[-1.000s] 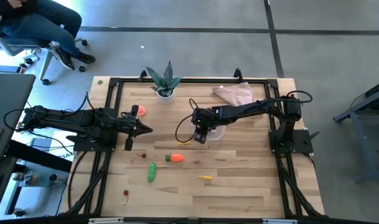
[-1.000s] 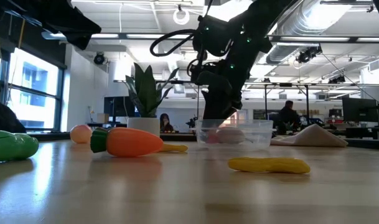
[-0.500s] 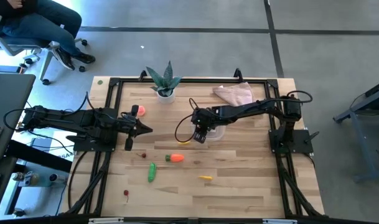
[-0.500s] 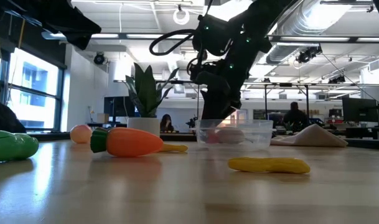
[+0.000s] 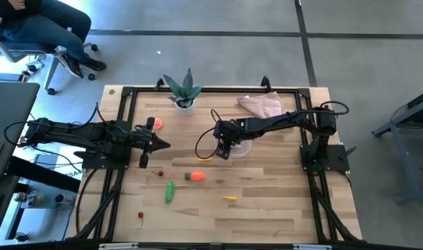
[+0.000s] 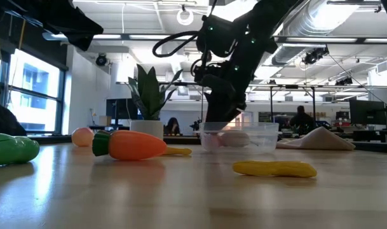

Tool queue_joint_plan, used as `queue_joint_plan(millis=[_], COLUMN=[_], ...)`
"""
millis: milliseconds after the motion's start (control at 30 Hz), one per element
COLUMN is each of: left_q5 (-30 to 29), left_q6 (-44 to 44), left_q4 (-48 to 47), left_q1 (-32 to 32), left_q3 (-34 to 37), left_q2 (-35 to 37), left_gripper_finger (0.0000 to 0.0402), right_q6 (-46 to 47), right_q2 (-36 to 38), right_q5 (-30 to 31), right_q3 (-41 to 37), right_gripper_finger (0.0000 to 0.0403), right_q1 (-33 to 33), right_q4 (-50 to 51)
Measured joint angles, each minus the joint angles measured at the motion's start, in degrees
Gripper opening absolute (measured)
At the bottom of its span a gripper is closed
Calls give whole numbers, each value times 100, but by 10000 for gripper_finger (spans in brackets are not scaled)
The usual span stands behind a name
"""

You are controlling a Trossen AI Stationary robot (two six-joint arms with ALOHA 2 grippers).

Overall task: Pick and placing Produce into tupperware
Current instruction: Put the yellow corn into the transparent bin

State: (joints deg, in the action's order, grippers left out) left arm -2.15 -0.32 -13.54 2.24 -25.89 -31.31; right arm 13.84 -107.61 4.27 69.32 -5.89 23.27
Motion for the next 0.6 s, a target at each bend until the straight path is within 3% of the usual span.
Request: queue_joint_plan(millis=[300, 600], left_q5=[2, 2], left_q6=[0, 0], left_q4=[0, 0], left_q1=[0, 0], left_q3=[0, 0], left_q2=[-2, -1], left_gripper_finger=[7, 7], right_q6=[-86, 181], right_q2=[0, 0], right_q5=[-139, -411], right_q3=[823, 2242], right_gripper_finger=[204, 204], right_q1=[19, 480], right_q4=[1246, 3558])
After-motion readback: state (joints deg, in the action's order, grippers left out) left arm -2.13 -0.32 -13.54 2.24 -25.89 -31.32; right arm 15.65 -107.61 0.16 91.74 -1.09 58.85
